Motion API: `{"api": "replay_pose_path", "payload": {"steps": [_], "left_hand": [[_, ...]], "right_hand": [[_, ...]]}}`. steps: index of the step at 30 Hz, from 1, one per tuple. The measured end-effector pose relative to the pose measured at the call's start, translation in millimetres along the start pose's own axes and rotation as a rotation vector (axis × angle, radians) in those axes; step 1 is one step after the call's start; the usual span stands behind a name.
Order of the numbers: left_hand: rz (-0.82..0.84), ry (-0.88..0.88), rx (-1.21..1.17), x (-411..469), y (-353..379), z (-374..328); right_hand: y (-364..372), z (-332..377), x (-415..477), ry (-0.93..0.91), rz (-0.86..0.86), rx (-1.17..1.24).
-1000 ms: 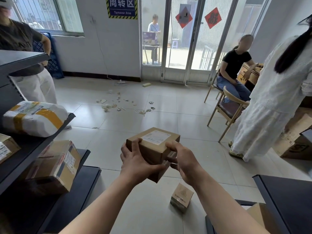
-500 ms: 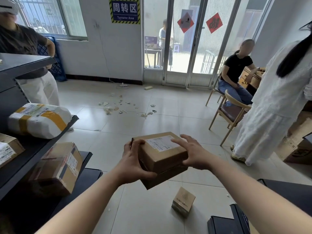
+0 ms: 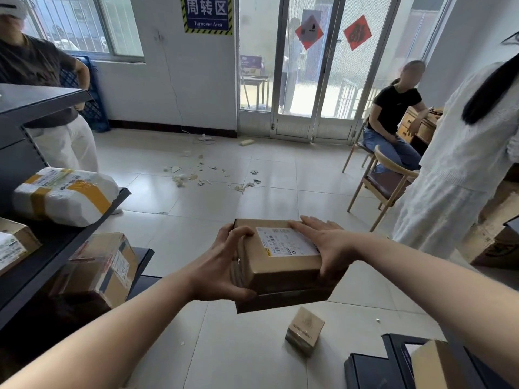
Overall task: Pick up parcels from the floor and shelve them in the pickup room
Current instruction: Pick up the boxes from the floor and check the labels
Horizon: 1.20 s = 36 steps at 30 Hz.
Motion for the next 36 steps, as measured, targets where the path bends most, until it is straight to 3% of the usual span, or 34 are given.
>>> {"api": "replay_pose_path", "payload": {"steps": [15, 19, 27, 30, 36], "left_hand": [[0.041, 0.024, 0.063, 11.4, -2.1, -2.2], [-0.029, -0.046, 0.017, 15.4, 2.7, 0.1], [-0.354, -0.289, -0.112, 11.8, 10.8, -1.3], [-0.382, -0.311, -0.103, 7.0, 20.7, -8.8], [-0.281, -0.424, -0.167, 5.3, 41.4, -18.3]], "right_hand": [[-6.0, 3.1, -16.3, 0.064, -0.12, 0.083], [-5.7, 1.1, -18.9, 0.143, -0.157, 0.106], [4.8, -8.1, -12.5, 0.351, -0.236, 0.175], [5.2, -6.6, -13.1, 0.401, -0.242, 0.243], [9.4, -1.9, -10.5, 0.46, -0.278, 0.433]]}}
Point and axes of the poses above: each hand's wrist, its own x-axis towards the middle knuckle, its own y-axis out of the palm, z = x × y, the point moved 5 cm from there along x, towards the middle knuckle, and after that the axes turned 9 degrees about -z, right-handed, at the moved point
